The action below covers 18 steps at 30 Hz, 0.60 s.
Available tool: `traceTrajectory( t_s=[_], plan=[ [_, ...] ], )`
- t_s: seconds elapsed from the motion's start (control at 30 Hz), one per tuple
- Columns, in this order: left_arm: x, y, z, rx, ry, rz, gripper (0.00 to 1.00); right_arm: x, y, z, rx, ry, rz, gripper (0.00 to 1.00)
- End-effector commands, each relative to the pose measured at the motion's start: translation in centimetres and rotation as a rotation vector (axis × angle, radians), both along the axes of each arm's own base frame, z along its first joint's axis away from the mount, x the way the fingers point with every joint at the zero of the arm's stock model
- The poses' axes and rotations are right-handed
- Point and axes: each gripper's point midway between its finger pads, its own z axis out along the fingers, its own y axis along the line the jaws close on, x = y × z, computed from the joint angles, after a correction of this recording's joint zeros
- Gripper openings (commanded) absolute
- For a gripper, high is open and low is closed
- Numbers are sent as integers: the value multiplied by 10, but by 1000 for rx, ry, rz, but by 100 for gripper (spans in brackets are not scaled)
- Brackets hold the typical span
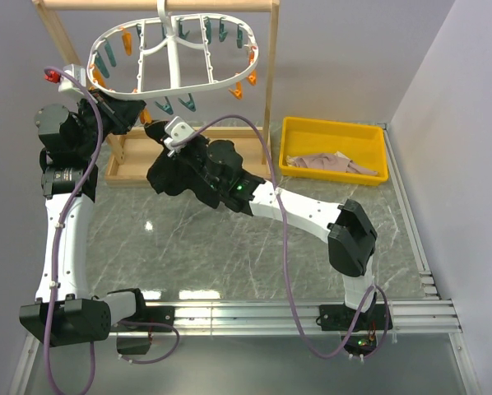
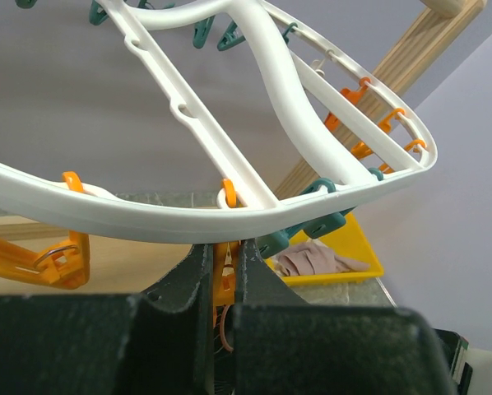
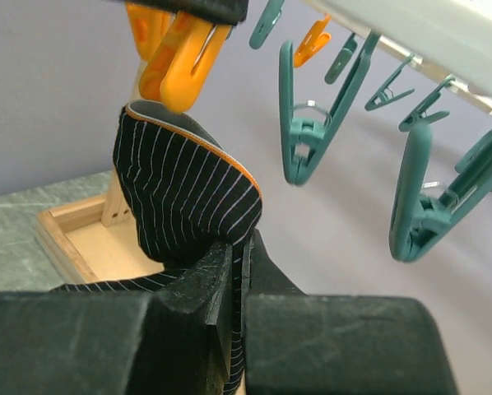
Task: Clip the underwear to the hanger
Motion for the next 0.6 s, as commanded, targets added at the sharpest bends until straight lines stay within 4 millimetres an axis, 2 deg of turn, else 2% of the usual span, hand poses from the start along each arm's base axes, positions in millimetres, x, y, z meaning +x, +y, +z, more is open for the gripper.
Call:
traceTrajectory(
  t_s=[0.0,0.37,0.53,0.57],
  plan=[
    [-8,-4,-10,24,24,-34,0,-15,-11,69,143,-46,21,0],
    [-9,-3,-8,37,12,-30,0,-15,-15,83,183,-34,24,0],
    [-9,-4,-10,40,11,-31,0,-15,-11,86,184,23,38,0],
    [-8,-3,-11,40,11,-31,1,-14,-12,97,212,36,44,0]
  ],
)
